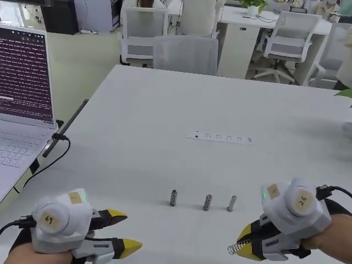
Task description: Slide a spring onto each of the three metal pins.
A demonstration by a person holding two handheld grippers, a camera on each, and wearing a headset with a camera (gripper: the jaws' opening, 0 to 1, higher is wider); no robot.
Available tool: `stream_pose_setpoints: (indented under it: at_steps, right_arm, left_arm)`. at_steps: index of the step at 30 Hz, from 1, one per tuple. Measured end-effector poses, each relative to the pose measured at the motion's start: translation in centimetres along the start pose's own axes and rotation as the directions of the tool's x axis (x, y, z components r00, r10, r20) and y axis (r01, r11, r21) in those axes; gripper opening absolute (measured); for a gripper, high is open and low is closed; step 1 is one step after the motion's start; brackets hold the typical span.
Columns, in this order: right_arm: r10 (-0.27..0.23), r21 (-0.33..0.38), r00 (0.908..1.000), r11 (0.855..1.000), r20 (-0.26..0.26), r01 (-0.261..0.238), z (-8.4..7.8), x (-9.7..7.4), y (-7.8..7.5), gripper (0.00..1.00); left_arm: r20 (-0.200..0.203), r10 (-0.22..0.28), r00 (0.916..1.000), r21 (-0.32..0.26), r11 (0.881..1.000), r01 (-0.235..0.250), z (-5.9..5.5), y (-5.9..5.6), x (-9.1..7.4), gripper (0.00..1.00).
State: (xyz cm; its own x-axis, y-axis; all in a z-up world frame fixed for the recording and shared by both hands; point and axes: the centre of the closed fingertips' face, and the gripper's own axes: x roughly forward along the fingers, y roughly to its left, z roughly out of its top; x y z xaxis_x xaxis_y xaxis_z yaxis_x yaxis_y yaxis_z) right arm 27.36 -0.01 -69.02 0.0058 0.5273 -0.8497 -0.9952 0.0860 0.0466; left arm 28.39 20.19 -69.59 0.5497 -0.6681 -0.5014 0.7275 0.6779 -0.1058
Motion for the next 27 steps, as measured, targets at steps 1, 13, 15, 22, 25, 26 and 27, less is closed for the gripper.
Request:
stream_pose_setpoints:
  at_steps: [1,13,15,22,25,26,27]
  right_arm:
    - [-0.001,0.001,1.0000,1.000,-0.001,0.001,0.0,0.0,0.0,0.08]
    - [0.007,-0.013,0.9993,1.000,-0.036,-0.007,-0.9,0.3,-0.6,0.08]
    - [0.008,-0.013,0.9992,1.000,-0.039,-0.008,-0.9,0.4,-0.8,0.08]
    - [0.003,-0.012,0.9978,1.000,-0.066,-0.004,-1.7,0.8,-2.3,0.08]
    - [0.002,-0.015,0.9969,1.000,-0.079,-0.003,-2.0,0.9,-3.0,0.08]
    - [0.004,-0.017,0.9965,1.000,-0.083,-0.006,-2.1,0.9,-3.3,0.08]
    - [0.004,-0.019,0.9964,1.000,-0.084,-0.006,-2.1,0.9,-3.4,0.08]
  left_arm:
    - [-0.002,0.003,1.0000,-0.002,1.000,-0.003,-0.1,0.1,-0.1,0.38]
    - [-0.019,0.029,0.9994,-0.042,0.999,-0.029,-1.6,-0.2,-0.7,0.41]
    - [-0.018,0.031,0.9993,-0.048,0.998,-0.032,-1.6,-0.2,-0.8,0.41]
    - [-0.014,0.043,0.9990,-0.065,0.997,-0.044,-1.8,-0.3,-0.8,0.41]
    - [-0.014,0.046,0.9988,-0.070,0.996,-0.047,-1.8,-0.3,-0.8,0.41]
    - [-0.013,0.047,0.9988,-0.073,0.996,-0.048,-1.9,-0.3,-0.8,0.41]
    - [-0.014,0.049,0.9987,-0.073,0.996,-0.050,-1.9,-0.3,-0.8,0.41]
